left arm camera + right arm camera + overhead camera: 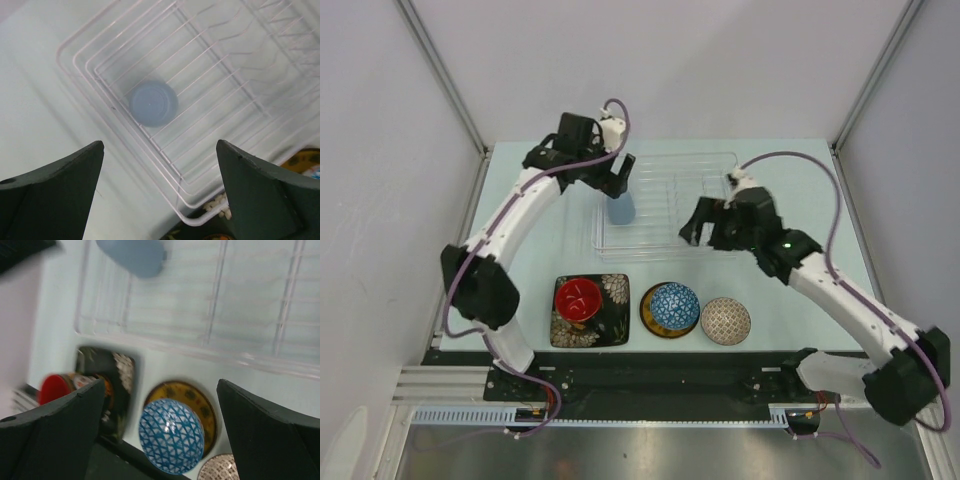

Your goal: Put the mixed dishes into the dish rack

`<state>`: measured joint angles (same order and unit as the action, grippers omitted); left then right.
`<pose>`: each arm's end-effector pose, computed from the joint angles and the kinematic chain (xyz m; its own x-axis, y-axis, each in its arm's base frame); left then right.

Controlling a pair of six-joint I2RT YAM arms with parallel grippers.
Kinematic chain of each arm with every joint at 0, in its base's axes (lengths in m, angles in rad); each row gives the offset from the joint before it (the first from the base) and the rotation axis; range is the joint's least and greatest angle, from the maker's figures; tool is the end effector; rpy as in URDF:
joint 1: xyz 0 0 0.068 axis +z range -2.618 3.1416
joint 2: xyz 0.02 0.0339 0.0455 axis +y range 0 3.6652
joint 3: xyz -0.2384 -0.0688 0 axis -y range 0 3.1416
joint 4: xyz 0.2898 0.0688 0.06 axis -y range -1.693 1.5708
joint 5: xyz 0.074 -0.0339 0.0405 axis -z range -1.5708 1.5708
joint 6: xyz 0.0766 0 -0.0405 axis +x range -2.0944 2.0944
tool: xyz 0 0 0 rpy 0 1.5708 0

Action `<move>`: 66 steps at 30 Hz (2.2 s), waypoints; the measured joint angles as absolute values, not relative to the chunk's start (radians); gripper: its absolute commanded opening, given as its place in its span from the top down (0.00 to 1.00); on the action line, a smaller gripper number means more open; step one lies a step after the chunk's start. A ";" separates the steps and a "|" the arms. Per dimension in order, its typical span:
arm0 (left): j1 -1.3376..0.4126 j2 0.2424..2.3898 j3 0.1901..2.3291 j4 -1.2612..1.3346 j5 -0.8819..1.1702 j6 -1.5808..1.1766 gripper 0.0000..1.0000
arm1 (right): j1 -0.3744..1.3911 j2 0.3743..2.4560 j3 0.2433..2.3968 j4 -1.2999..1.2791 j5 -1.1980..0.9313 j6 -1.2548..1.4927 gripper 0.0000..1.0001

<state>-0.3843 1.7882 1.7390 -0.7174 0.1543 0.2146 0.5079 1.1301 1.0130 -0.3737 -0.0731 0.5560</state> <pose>0.4328 -0.1877 0.2881 -0.5276 0.4403 -0.7265 0.5992 0.7991 0.0492 0.2994 0.1731 0.2840 -0.6355 0.2487 -0.7309 -0.2424 0.8345 0.4947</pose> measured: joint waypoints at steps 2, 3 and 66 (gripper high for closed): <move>-0.369 1.697 1.725 -0.721 0.184 0.189 0.00 | 0.625 1.220 1.029 -0.403 -0.026 0.537 0.00; -0.353 1.645 1.715 -0.724 0.201 0.175 0.00 | 0.685 1.269 1.045 -0.417 -0.006 0.527 0.00; 0.269 0.986 1.209 -0.398 0.915 -0.301 0.00 | 0.635 1.446 1.434 -0.434 -0.212 0.660 1.00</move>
